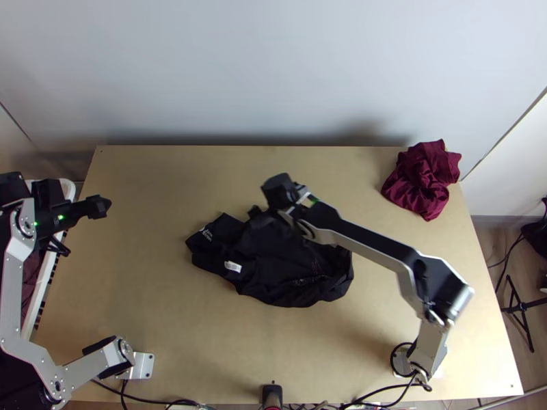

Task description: Fold the t-shirt

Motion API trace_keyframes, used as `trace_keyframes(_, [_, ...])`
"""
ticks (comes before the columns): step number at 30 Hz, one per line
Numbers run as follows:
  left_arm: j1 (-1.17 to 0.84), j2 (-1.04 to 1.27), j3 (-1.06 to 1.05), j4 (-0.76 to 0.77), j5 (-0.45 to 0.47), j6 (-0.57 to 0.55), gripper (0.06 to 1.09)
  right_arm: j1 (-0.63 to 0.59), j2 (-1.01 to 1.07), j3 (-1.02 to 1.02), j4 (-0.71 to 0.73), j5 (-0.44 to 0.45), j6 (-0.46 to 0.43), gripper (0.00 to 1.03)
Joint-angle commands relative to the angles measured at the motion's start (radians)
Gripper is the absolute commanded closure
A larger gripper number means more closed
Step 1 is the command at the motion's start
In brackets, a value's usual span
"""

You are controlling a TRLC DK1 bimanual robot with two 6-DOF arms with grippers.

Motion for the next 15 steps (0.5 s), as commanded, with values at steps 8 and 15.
trace_keyframes(8, [0.12,-0.022,-0.098,0.015,0.048,0.043,0.1,0.102,0.323,0.452,-0.205,-0.045,0.004,0.07])
trace_keyframes(15, [0.192,-0.021,-0.126,0.019,0.074,0.087,0.11,0.139,0.419,0.587,-0.28,-0.052,0.004,0.07])
